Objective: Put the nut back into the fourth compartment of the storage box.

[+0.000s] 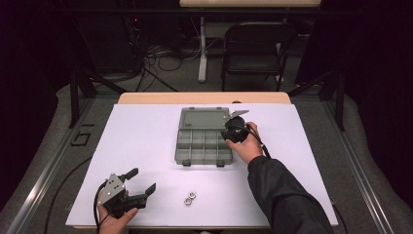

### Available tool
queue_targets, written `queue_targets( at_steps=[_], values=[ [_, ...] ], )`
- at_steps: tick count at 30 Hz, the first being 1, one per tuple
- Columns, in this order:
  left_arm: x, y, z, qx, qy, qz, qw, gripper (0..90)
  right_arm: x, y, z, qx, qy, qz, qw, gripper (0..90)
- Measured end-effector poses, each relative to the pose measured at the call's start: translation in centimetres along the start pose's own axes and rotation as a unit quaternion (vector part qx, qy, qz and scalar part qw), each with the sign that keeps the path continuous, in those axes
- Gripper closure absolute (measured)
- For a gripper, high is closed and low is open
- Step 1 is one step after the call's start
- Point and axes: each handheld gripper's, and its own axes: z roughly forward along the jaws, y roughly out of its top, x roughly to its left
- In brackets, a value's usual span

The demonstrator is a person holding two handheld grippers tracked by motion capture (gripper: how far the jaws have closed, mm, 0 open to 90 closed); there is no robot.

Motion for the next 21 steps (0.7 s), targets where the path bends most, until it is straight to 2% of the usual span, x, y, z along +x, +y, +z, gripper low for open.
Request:
queue_targets(
  at_steps=[2, 3, 9, 21],
  values=[
    [0.0, 0.0, 0.0, 0.0, 0.0, 0.001, 1.0, 15.1, 0.0, 0.1, -0.1, -0.005, -0.008, -0.007, 0.9999, 62.7],
    [-0.1, -0.1, 0.1, -0.012, 0.013, -0.001, 0.9998, 15.1, 0.1, 0.1, -0.2, -0.004, -0.008, -0.007, 0.9999, 62.1],
    [-0.2, -0.1, 0.2, -0.014, 0.013, -0.003, 0.9998, 15.2, 0.2, 0.1, -0.6, -0.007, -0.01, -0.015, 0.9998, 57.5],
    [-0.2, -0.1, 0.1, -0.014, 0.014, -0.002, 0.9998, 15.1, 0.4, -0.1, -2.4, -0.023, 0.005, -0.024, 0.9994, 50.1]
  ],
)
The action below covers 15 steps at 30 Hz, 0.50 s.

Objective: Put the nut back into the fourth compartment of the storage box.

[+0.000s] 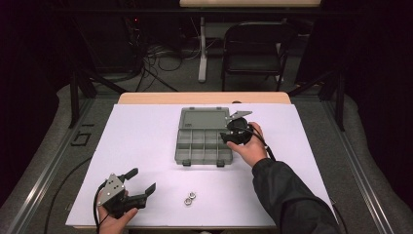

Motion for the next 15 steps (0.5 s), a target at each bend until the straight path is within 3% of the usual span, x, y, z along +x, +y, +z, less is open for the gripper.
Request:
queue_targets(
  at_steps=[6, 8, 15],
  values=[
    [0.0, 0.0, 0.0, 0.003, 0.0, 0.0, 1.0, 15.1, 0.4, -0.5, -1.9, -0.017, 0.012, -0.012, 0.9997, 46.2],
    [0.1, 0.1, -0.1, 0.015, -0.013, 0.001, 0.9998, 15.1, 0.5, -0.6, -2.4, -0.017, 0.02, -0.014, 0.9995, 45.4],
    [0.1, 0.1, 0.0, 0.014, -0.012, 0.0, 0.9998, 15.2, 1.5, -1.3, -4.6, -0.05, 0.027, -0.028, 0.998, 43.3]
  ],
)
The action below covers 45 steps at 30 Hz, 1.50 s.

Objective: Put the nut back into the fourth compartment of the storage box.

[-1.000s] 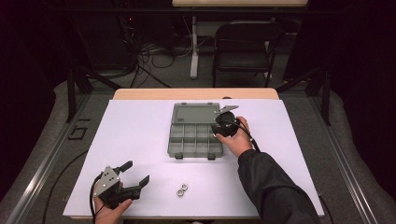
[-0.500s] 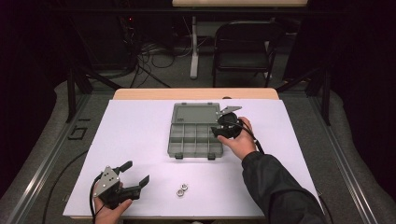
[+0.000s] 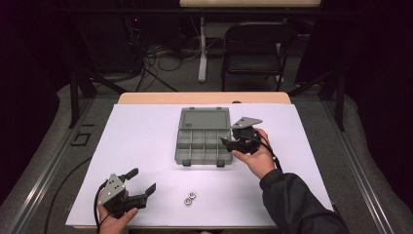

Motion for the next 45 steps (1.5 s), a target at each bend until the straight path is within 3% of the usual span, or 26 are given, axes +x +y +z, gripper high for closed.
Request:
queue_targets(
  at_steps=[15, 16, 18, 19, 21, 33, 45],
  values=[
    [0.0, 0.0, 0.0, 0.004, 0.0, 0.0, 1.0, 15.2, 2.8, -1.3, -3.5, -0.046, 0.041, 0.005, 0.9981, 40.8],
    [-0.1, -0.1, 0.2, -0.009, 0.012, -0.003, 0.9999, 15.2, 2.9, -1.4, -3.7, -0.049, 0.041, 0.005, 0.998, 40.8],
    [0.2, 0.1, -0.1, 0.015, -0.013, 0.003, 0.9998, 15.2, 3.1, -1.7, -4.0, -0.054, 0.042, 0.007, 0.9976, 40.8],
    [0.0, 0.0, 0.0, 0.002, 0.001, 0.001, 1.0, 15.2, 3.2, -1.8, -4.1, -0.055, 0.043, 0.008, 0.9975, 40.8],
    [-0.1, 0.0, 0.1, 0.001, 0.001, 0.001, 1.0, 15.2, 3.4, -2.1, -4.3, -0.056, 0.048, 0.009, 0.9972, 40.0],
    [0.0, 0.0, 0.1, 0.001, 0.002, 0.001, 1.0, 15.2, 4.9, -3.5, -5.0, -0.073, 0.067, 0.0, 0.995, 37.3],
    [-0.1, 0.0, 0.1, 0.002, 0.002, 0.001, 1.0, 15.2, 7.0, -5.7, -4.4, -0.08, 0.089, -0.003, 0.9928, 39.5]
  ],
)
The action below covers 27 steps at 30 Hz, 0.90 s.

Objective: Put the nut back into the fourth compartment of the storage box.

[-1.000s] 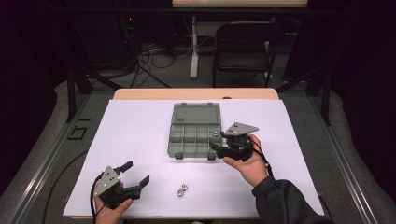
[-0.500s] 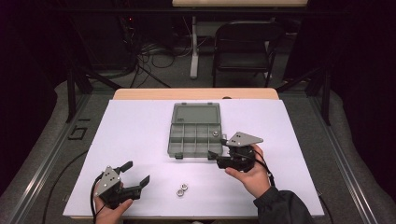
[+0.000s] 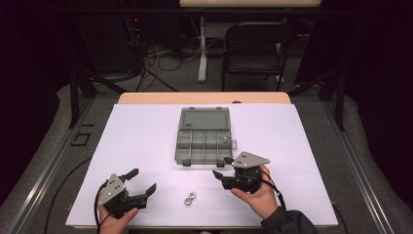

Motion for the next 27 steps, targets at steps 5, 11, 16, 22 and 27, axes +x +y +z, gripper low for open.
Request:
queue_targets(
  at_steps=[5, 11, 16, 22, 27],
  values=[
    [0.0, 0.0, 0.1, -0.003, 0.001, 0.0, 1.0, 15.2, 1.0, -0.7, 0.4, 0.001, 0.012, -0.006, 0.9999, 40.4],
    [0.0, 0.0, 0.1, -0.003, 0.001, 0.0, 1.0, 15.2, 2.2, -1.3, 1.1, 0.005, 0.033, -0.006, 0.9994, 42.9],
    [-0.1, 0.0, 0.0, -0.003, 0.001, 0.0, 1.0, 15.2, 3.4, -1.5, 2.0, 0.011, 0.054, -0.009, 0.9984, 46.0],
    [0.0, 0.0, 0.0, 0.0, -0.001, 0.0, 1.0, 15.2, 4.5, -1.7, 3.2, 0.021, 0.074, -0.018, 0.9969, 49.3],
    [0.0, 0.0, 0.0, 0.0, -0.001, 0.0, 1.0, 15.2, 4.8, -2.1, 4.3, 0.035, 0.083, -0.021, 0.9957, 53.8]
  ],
)
